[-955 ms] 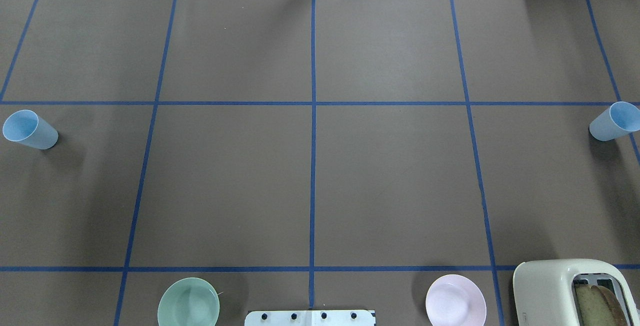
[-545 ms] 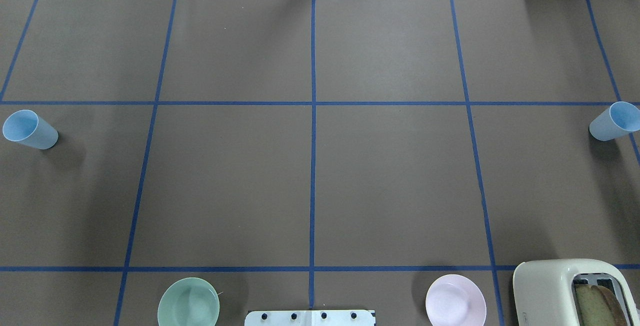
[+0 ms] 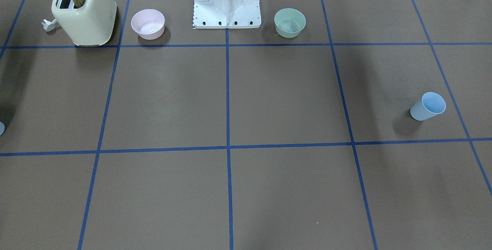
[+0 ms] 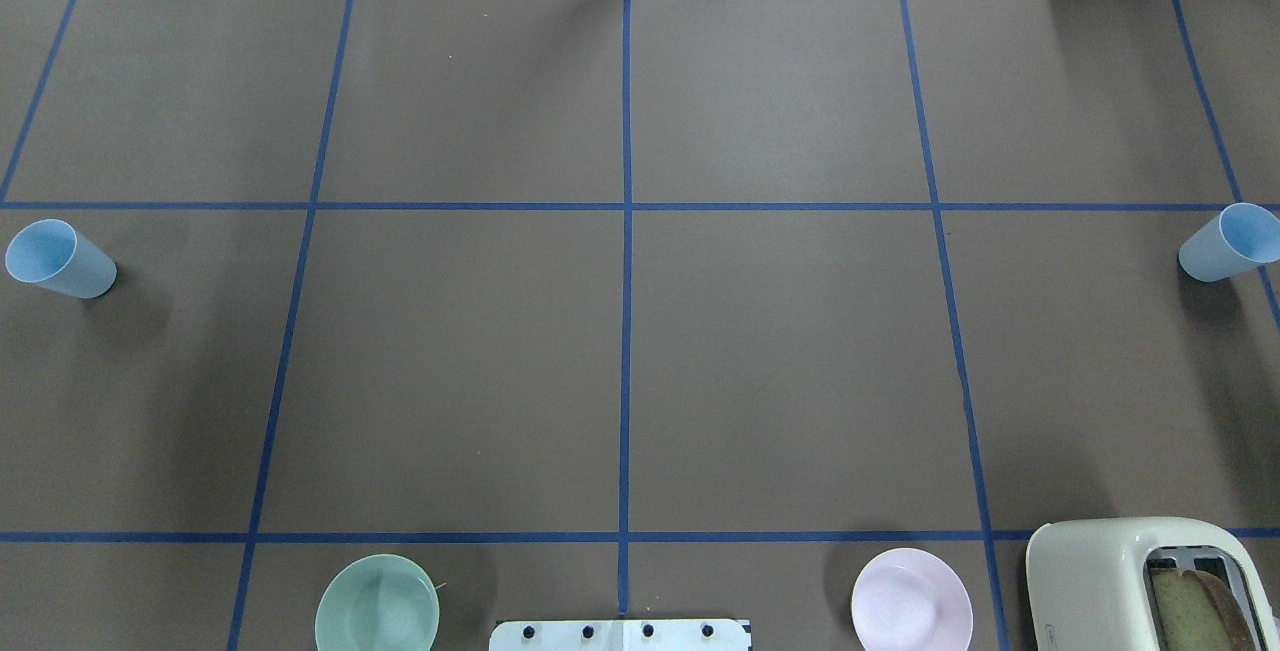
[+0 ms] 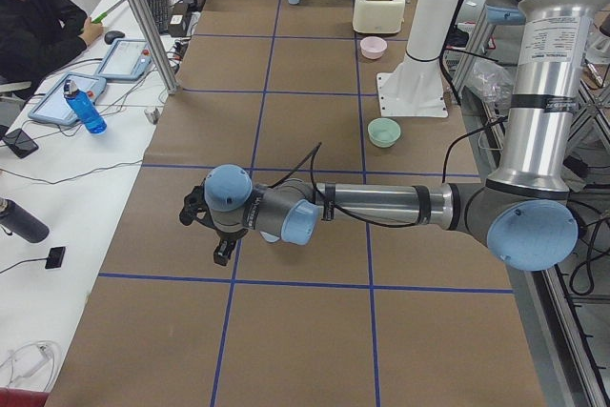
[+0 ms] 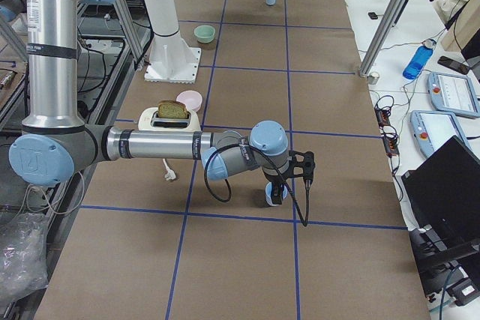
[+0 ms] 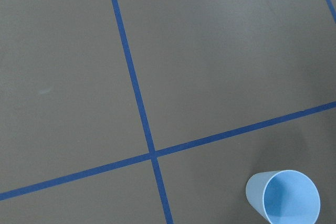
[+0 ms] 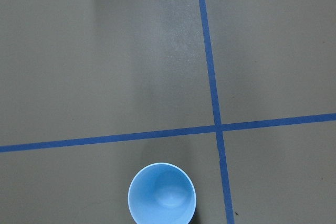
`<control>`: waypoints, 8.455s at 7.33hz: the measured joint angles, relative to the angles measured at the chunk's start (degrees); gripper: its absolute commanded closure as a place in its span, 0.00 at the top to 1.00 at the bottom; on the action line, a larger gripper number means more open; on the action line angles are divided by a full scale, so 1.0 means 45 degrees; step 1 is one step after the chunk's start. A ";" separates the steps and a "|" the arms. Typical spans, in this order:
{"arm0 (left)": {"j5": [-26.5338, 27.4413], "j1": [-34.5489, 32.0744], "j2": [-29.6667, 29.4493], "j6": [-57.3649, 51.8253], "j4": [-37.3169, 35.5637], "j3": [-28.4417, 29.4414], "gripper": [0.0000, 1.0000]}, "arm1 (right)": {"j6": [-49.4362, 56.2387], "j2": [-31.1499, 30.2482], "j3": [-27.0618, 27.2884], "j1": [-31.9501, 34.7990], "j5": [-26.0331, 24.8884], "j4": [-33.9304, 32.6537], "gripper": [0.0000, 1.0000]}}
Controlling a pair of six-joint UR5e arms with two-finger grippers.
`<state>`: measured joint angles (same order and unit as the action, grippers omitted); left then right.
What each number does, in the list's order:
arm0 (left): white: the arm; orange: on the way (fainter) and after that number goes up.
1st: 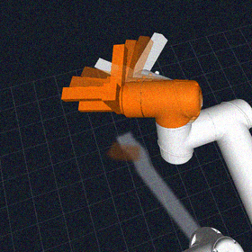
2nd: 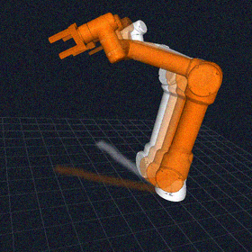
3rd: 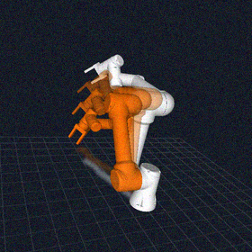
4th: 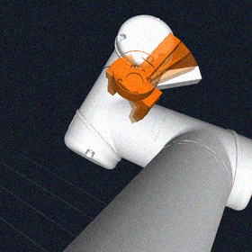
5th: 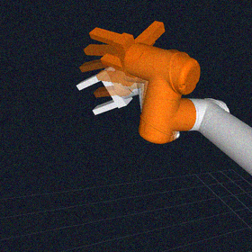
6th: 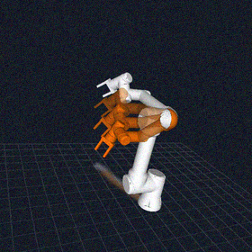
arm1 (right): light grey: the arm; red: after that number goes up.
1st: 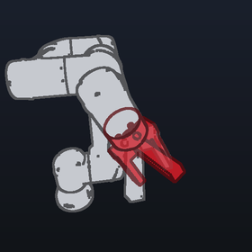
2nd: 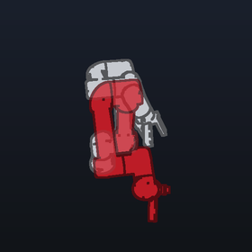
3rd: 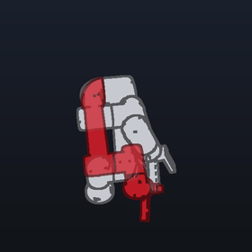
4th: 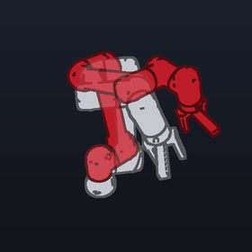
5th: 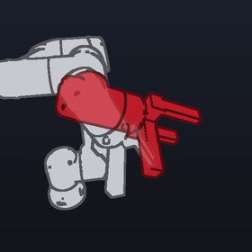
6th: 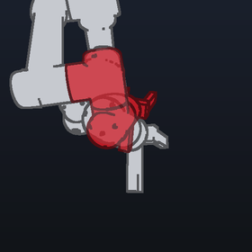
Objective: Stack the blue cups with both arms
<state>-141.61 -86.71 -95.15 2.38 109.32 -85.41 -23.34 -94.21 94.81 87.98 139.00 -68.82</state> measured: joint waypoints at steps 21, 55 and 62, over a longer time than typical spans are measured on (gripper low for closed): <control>0.1762 0.4235 0.0620 0.4479 0.5679 0.1576 0.00 | 0.0011 -0.0528 0.0416 0.0258 0.0132 0.0611 1.00; 0.4245 1.0039 -0.7196 1.6063 -0.4123 -0.4794 0.00 | 0.0248 0.1150 -0.3720 -0.2674 -0.1677 0.2375 0.00; 0.6333 1.1713 -0.8720 1.6528 -0.3459 -0.1809 0.00 | 0.0323 0.3697 -0.1515 -0.1187 -0.0510 -0.2649 0.00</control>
<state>-113.11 -34.01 -134.39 76.76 93.75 -93.55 -21.88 -77.57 87.99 82.64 136.70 -80.74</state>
